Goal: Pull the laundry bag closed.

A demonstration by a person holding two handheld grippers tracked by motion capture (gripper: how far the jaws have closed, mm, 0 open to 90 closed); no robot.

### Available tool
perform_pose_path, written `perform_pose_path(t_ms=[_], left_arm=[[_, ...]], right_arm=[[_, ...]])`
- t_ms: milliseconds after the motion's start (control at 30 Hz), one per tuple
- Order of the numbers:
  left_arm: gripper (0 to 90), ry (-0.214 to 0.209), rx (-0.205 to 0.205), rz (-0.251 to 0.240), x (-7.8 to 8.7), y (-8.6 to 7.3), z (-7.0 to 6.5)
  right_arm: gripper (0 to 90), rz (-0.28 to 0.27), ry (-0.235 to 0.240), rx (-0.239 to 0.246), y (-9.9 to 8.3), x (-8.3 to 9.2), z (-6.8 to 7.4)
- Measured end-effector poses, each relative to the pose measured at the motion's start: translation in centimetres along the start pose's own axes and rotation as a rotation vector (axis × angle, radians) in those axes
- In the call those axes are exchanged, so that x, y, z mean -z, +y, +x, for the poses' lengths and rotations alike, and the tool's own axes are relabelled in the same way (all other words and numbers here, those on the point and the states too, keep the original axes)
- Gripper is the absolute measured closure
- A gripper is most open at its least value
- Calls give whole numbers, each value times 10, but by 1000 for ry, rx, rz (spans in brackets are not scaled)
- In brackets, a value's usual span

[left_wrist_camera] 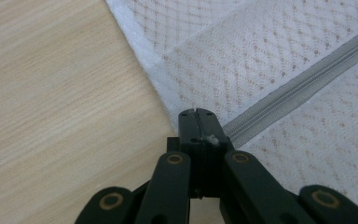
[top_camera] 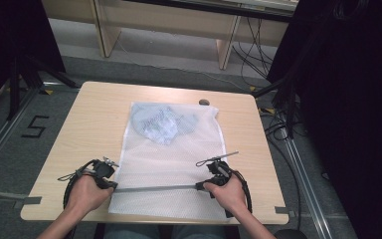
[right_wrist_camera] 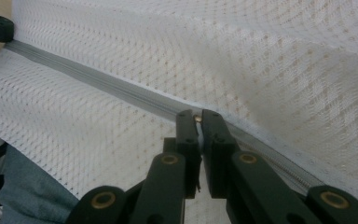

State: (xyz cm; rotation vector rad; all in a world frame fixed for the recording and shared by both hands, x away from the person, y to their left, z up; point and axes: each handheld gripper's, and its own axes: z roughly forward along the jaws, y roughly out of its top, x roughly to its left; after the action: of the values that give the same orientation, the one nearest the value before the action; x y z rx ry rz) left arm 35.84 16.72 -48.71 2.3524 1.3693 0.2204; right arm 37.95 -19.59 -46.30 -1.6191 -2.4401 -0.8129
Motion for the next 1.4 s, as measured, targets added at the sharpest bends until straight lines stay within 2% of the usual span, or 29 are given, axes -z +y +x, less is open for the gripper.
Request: perform_pose_path(t_ms=[100, 133, 167, 267, 500, 533, 567, 600, 633, 733, 767, 800, 833, 867, 900, 933, 967, 1000, 1033, 1133, 1167, 1233, 1300, 1333, 1367, 1400], left_arm=[[900, -3, 1, 7, 0, 0, 0], [900, 1, 0, 7, 0, 0, 0], [900, -2, 8, 0, 0, 0, -1], [900, 7, 9, 1, 0, 0, -1], [900, -4, 8, -3, 0, 0, 0], [900, 3, -1, 4, 1, 0, 0], [900, 2, -3, 3, 0, 0, 0], [900, 3, 0, 2, 0, 0, 0], [900, 4, 1, 2, 0, 0, 0], [900, 2, 4, 1, 1, 0, 0], [900, 4, 5, 0, 0, 0, 0], [900, 3, 4, 0, 0, 0, 0], [900, 4, 4, 1, 0, 0, 0], [900, 4, 3, 0, 0, 0, 0], [900, 4, 4, 0, 0, 0, 0], [900, 4, 4, 1, 0, 0, 0], [900, 4, 4, 1, 0, 0, 0], [900, 4, 4, 0, 0, 0, 0], [900, 4, 5, 1, 0, 0, 0], [900, 4, 4, 1, 0, 0, 0], [900, 4, 2, 2, 1, 0, 0], [900, 4, 6, 0, 0, 0, 0], [900, 2, 10, 1, 1, 0, 0], [900, 2, 12, 0, 1, 0, 0], [900, 3, 5, 1, 1, 0, 0], [900, 3, 6, 0, 1, 0, 0]], right_arm=[[870, 3, 1, -10, 0, 2, -2], [870, -4, 12, 13, 0, 1, -4], [870, 7, 6, -15, 0, 1, -3], [870, 16, 6, -19, 0, 2, -5], [870, 11, 19, -25, -1, 5, -8], [869, 48, 15, -76, 0, 7, -7], [870, 35, 19, -63, 0, 8, -8], [869, 40, 19, -72, 0, 8, -8], [870, 15, 24, -36, 0, 7, -10], [870, 18, 23, -30, 0, 8, -11], [869, 43, 24, -67, 0, 10, -9], [870, 14, 35, -29, 0, 9, -12], [870, 5, 23, -31, 0, 9, -12], [870, 39, 27, -81, 0, 12, -10], [870, 49, 25, -84, 0, 13, -10], [870, 16, 18, -33, 0, 11, -14], [869, 12, 24, -11, 0, 11, -16], [870, 22, 23, -39, -1, 12, -14], [869, 14, 22, -16, -1, 11, -16], [870, 16, 17, -24, -1, 12, -17], [869, 27, 26, -39, -1, 13, -16], [870, 12, 14, -16, -2, 13, -19], [869, 16, 11, -24, -2, 14, -18], [870, 42, 12, -59, -3, 16, -16], [870, 13, 13, -18, -4, 15, -19], [869, 18, 5, -19, -4, 15, -19]])
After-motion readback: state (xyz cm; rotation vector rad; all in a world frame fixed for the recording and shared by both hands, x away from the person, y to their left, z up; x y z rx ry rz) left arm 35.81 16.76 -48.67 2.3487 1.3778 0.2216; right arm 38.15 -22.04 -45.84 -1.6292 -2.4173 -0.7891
